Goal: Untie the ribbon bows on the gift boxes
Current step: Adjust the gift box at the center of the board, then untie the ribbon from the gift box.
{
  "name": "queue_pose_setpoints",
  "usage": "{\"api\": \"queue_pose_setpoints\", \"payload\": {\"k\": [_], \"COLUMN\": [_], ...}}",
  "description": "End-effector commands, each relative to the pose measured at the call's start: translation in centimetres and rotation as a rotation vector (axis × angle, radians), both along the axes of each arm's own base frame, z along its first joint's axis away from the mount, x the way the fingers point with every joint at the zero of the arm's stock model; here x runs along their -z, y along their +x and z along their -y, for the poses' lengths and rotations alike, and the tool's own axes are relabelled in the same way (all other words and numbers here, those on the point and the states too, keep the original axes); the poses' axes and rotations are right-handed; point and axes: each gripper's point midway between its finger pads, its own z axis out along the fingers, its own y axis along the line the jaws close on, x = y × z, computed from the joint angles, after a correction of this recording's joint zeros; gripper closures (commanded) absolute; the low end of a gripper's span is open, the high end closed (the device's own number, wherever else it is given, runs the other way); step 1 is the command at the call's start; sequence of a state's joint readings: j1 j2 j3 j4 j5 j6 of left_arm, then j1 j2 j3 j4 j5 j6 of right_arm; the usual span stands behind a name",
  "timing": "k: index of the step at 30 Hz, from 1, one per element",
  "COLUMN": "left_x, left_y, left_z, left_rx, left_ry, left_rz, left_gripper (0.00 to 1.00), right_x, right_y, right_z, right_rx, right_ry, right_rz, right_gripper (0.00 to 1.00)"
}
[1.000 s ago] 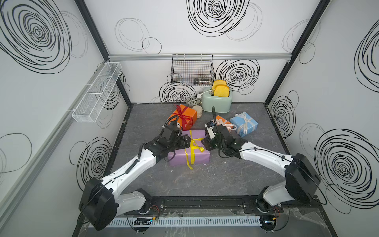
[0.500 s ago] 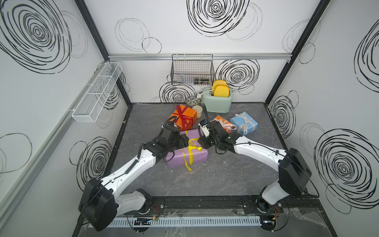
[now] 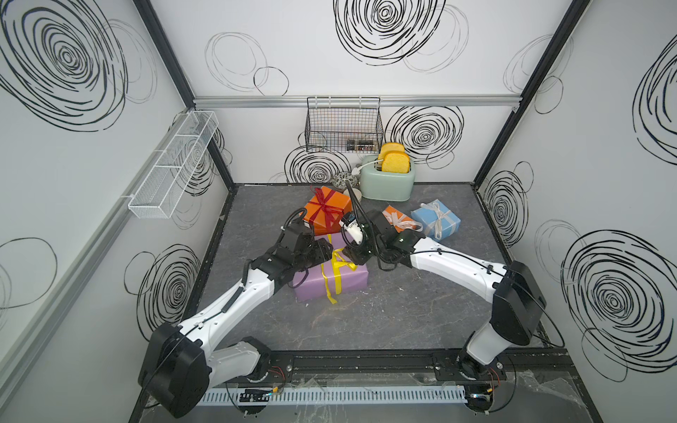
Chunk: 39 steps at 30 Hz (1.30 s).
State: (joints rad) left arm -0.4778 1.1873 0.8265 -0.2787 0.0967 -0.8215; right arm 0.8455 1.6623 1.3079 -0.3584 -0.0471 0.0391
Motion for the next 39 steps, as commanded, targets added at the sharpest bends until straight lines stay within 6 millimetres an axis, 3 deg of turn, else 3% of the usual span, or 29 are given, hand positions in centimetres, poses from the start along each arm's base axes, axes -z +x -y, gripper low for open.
{"api": "queue_pose_setpoints", "payload": {"k": [1, 9, 16, 23, 32, 35, 39], "left_x": [-0.8, -1.2, -0.7, -0.7, -0.3, -0.3, -0.1], "left_y": [-0.2, -0.1, -0.1, -0.1, 0.4, 0.4, 0.4], "left_z": [0.7, 1.0, 1.2, 1.5, 1.0, 0.8, 0.9], "left_rx": [0.007, 0.032, 0.046, 0.075, 0.064, 0.059, 0.065], "left_ry": [-0.036, -0.059, -0.042, -0.033, -0.007, -0.002, -0.001], "left_rz": [0.026, 0.032, 0.035, 0.043, 0.039, 0.042, 0.036], "left_gripper": [0.31, 0.3, 0.3, 0.31, 0.32, 0.32, 0.31], "right_x": [0.3, 1.3, 1.4, 2.8, 2.8, 2.7, 2.4], "right_y": [-0.2, 1.3, 0.5, -0.4, -1.9, -2.1, -2.4], "right_z": [-0.5, 0.0, 1.1, -0.8, -1.9, -1.6, -0.5], "right_rx": [-0.045, -0.045, -0.064, -0.121, -0.111, -0.074, -0.007], "right_ry": [-0.039, -0.111, -0.06, -0.021, -0.021, -0.011, 0.004], "right_rz": [-0.025, -0.06, -0.087, -0.164, -0.124, -0.105, -0.074], "right_gripper": [0.41, 0.45, 0.45, 0.49, 0.66, 0.81, 0.92]}}
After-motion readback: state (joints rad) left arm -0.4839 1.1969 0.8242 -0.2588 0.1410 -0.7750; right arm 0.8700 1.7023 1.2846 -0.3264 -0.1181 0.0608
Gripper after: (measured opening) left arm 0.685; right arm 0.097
